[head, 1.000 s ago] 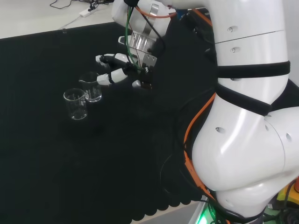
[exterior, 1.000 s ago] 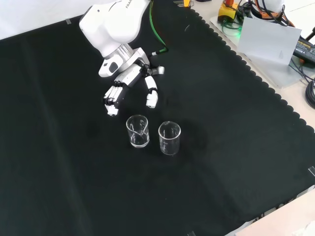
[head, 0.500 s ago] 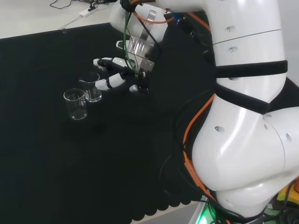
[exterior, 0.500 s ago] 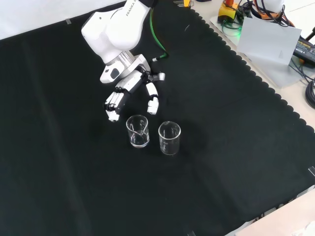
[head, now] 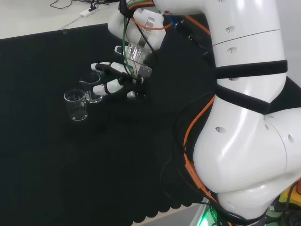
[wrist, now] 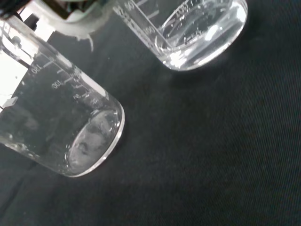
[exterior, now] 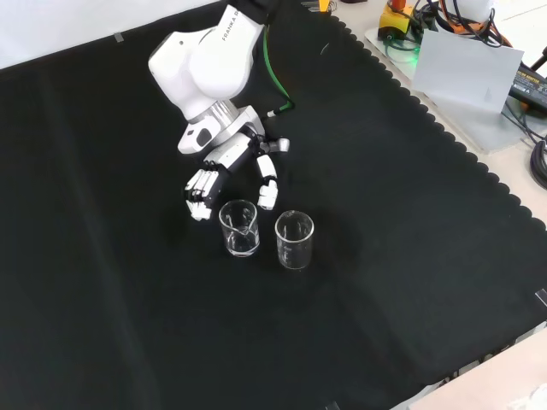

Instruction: Pick up the beaker on the right.

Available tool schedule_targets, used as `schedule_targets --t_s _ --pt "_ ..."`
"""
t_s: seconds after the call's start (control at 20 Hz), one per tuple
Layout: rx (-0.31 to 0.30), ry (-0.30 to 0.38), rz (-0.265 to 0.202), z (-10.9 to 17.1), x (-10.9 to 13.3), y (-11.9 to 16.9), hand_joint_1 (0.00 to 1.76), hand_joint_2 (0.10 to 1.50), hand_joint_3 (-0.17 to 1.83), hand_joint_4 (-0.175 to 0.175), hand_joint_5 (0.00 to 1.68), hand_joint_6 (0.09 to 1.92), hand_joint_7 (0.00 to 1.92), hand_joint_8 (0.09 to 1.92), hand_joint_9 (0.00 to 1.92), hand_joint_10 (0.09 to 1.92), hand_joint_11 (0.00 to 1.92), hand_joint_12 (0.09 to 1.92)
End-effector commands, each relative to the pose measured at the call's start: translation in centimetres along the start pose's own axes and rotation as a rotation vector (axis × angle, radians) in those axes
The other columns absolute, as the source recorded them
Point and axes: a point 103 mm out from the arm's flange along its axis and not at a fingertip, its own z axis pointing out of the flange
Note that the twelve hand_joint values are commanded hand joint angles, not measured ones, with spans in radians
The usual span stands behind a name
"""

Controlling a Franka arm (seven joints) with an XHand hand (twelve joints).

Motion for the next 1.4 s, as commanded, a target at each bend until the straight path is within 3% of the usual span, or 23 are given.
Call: schedule_targets --t_s 0.05,1.4 --pt "0.003 0.027 -0.009 1.1 -0.1 0.7 0.85 0.57 0.56 -0.039 0.32 0.09 0.18 0.57 0.26 0.64 0.00 1.13" --pt "-0.068 0.123 -0.067 2.2 -0.1 2.8 0.88 0.57 0.60 -0.036 0.43 0.09 0.28 0.58 0.34 0.63 0.00 1.22"
